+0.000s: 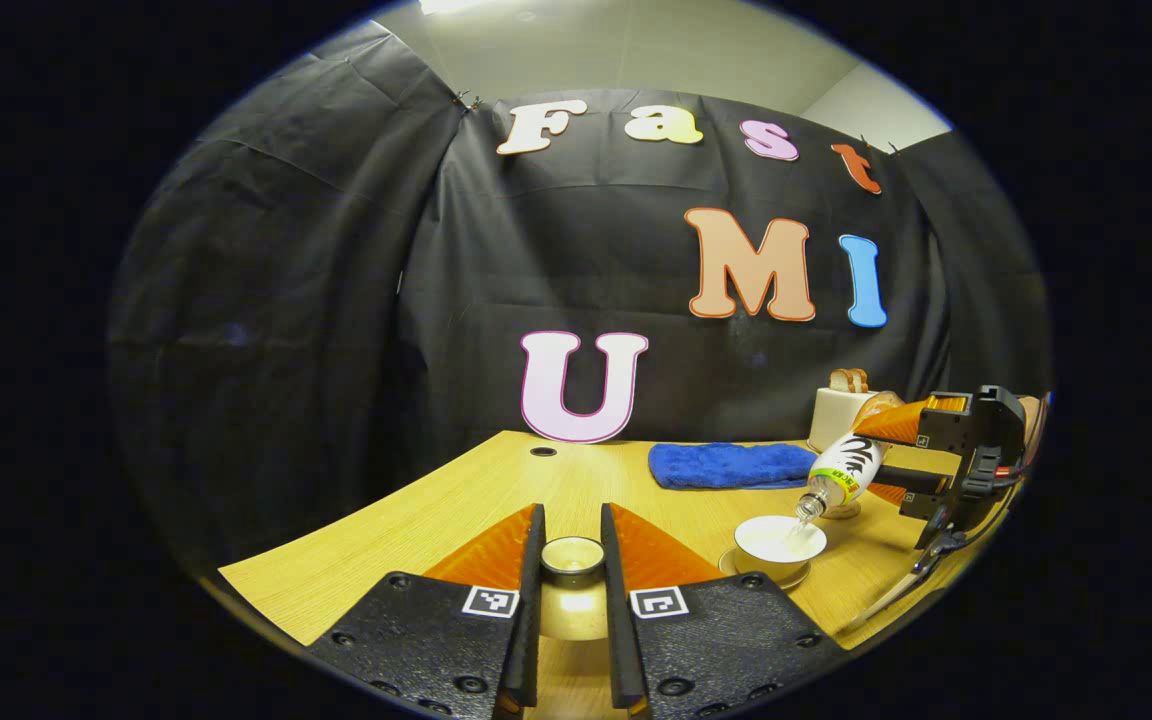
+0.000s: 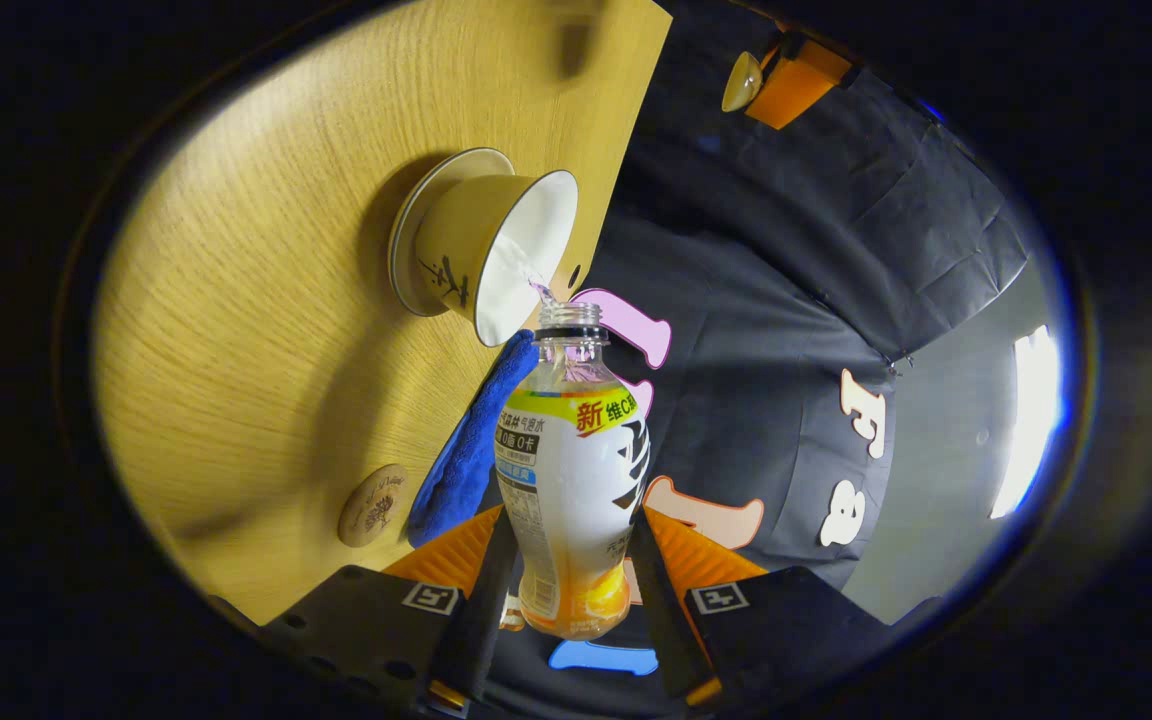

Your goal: Open the teacup lid with one hand, grasp the water bottle and pour water into the teacup with the other hand; after pouring, place the water bottle on the coaster and then close the teacup lid.

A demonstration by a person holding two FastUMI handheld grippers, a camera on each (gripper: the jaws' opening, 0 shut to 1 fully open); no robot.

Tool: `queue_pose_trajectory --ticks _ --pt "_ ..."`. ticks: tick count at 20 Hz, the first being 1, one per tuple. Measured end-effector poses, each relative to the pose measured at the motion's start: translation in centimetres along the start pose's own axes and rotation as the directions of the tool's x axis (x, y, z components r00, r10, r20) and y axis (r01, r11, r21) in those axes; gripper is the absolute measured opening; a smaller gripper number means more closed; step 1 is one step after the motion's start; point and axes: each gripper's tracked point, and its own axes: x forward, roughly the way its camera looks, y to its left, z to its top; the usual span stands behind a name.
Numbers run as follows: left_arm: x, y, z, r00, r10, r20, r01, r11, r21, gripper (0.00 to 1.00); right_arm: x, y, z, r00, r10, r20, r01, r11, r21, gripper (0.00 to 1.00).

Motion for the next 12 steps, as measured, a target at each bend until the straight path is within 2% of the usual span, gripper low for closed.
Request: queue_pose_trajectory --ticks 8,12 --pt "-0.28 -0.71 0.01 1.0 -0.024 -0.002 0.024 1.0 -0.018 0.26 0.01 -0.61 0.32 1.0 -0.003 0.022 0.005 0.993 -0.12 0.69" --pt "-0.24 -0.64 0.11 1.0 -0.022 -0.008 0.022 1.0 -0.016 0.26 0.15 -0.99 0.21 0.999 0.023 0.026 -0.019 0.987 -0.16 0.69"
